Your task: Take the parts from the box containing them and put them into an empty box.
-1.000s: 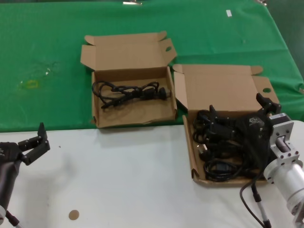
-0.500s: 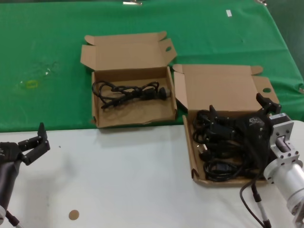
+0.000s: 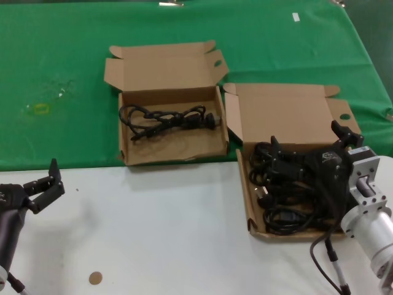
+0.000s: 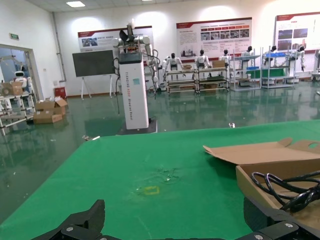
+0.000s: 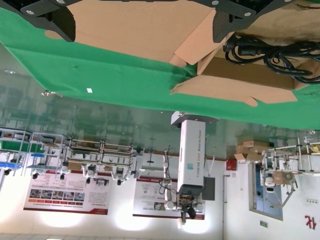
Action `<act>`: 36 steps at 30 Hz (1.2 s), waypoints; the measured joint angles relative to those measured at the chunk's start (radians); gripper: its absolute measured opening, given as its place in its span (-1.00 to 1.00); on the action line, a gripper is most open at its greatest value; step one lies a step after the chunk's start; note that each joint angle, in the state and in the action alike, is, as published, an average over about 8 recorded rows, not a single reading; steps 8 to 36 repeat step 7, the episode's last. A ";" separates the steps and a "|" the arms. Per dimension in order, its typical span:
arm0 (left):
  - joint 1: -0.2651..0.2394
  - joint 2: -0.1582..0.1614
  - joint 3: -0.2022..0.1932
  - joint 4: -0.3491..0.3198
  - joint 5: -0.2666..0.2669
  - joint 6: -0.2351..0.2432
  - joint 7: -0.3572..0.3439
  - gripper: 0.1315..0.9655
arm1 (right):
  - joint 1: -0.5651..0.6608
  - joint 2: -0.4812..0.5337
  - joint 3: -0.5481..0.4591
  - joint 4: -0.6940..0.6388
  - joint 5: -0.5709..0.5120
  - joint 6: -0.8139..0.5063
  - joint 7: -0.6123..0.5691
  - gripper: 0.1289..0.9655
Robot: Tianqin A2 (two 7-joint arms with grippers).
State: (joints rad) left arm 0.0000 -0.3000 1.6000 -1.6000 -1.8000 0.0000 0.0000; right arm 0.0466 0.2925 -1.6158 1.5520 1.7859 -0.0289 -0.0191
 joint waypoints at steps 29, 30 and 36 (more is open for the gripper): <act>0.000 0.000 0.000 0.000 0.000 0.000 0.000 1.00 | 0.000 0.000 0.000 0.000 0.000 0.000 0.000 1.00; 0.000 0.000 0.000 0.000 0.000 0.000 0.000 1.00 | 0.000 0.000 0.000 0.000 0.000 0.000 0.000 1.00; 0.000 0.000 0.000 0.000 0.000 0.000 0.000 1.00 | 0.000 0.000 0.000 0.000 0.000 0.000 0.000 1.00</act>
